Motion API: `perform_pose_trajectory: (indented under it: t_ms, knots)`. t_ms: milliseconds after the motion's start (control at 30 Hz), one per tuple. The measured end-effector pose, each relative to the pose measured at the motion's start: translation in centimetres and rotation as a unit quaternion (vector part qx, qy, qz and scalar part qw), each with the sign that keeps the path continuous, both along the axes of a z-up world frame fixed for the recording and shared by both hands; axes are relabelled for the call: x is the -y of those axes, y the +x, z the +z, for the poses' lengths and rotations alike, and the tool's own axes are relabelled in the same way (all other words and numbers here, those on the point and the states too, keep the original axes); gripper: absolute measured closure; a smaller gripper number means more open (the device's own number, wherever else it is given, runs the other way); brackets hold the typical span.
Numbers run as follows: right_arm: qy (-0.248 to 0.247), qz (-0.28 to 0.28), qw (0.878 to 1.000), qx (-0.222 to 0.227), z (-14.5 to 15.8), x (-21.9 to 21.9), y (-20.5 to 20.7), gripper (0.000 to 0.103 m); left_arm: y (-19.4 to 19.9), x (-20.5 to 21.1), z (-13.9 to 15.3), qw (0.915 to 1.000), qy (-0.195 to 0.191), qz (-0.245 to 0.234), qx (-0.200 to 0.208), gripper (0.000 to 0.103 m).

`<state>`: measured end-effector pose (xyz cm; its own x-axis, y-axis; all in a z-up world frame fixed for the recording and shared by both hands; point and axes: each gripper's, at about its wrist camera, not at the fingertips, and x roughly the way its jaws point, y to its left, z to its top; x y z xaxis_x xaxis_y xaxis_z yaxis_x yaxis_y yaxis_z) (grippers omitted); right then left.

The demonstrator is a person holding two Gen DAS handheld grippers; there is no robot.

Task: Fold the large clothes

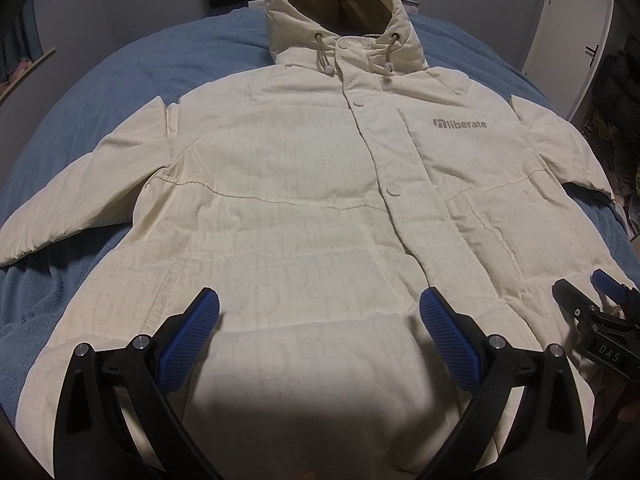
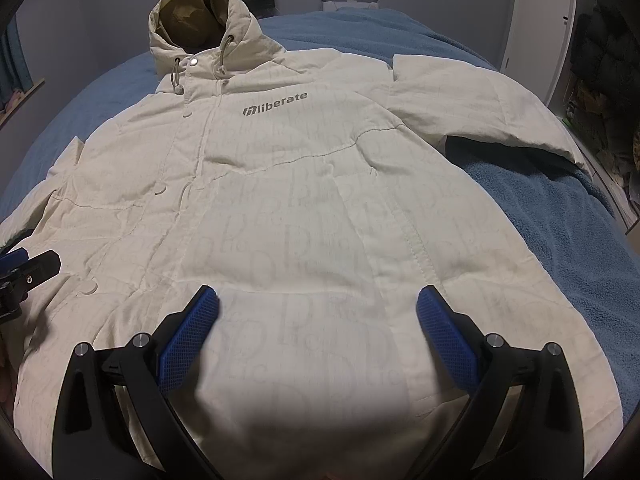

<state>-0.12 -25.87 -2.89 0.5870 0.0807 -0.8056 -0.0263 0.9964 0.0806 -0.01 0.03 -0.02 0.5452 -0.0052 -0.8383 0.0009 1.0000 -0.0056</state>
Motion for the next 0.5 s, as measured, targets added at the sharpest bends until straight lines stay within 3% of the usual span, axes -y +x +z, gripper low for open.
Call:
perform_pose_trajectory:
  t_ms: [500]
  knots:
    - [0.001,0.000,1.000,-0.002,-0.22,0.01,0.16,0.007,-0.21,0.14,-0.69,1.0000,0.000,0.000,-0.002,0.006]
